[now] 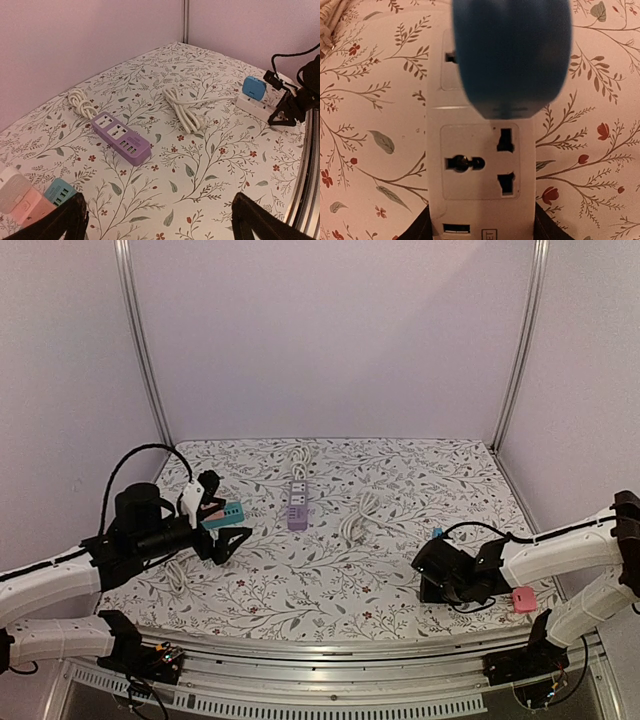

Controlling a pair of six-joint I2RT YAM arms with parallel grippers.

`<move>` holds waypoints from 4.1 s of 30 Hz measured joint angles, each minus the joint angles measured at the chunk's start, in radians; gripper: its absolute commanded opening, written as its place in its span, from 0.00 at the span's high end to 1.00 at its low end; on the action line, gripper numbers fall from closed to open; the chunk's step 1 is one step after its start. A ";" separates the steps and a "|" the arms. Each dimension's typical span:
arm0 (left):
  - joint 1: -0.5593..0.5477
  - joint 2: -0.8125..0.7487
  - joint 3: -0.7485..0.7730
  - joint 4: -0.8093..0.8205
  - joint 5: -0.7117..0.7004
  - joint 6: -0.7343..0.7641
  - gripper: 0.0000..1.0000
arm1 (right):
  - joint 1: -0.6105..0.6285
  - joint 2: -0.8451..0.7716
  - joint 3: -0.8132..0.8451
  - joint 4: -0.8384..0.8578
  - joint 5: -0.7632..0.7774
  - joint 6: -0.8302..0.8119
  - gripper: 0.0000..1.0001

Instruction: Insert the plug

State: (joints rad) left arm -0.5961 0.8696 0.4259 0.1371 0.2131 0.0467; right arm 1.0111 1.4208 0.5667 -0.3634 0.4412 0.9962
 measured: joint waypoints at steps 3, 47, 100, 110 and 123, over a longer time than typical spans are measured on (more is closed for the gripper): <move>0.000 0.006 0.000 0.001 -0.028 -0.036 0.00 | -0.069 0.023 0.019 -0.013 0.019 0.023 0.77; -0.004 1.342 1.088 -0.387 -0.260 -0.397 0.55 | -0.430 0.107 0.408 -0.224 -0.039 -0.348 0.01; -0.313 0.612 0.289 -0.239 0.192 0.304 0.00 | -0.980 -0.309 -0.069 -0.561 -0.148 0.415 0.06; -0.314 0.562 0.244 -0.225 0.198 0.304 0.00 | -0.980 -0.256 -0.069 -0.436 -0.154 0.400 0.13; -0.314 0.557 0.227 -0.177 0.194 0.331 0.01 | -0.937 -0.113 0.024 -0.373 -0.203 0.378 0.28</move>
State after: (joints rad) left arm -0.9096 1.4265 0.6525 -0.0399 0.4068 0.3779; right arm 0.0738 1.3083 0.5903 -0.7364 0.2382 1.3743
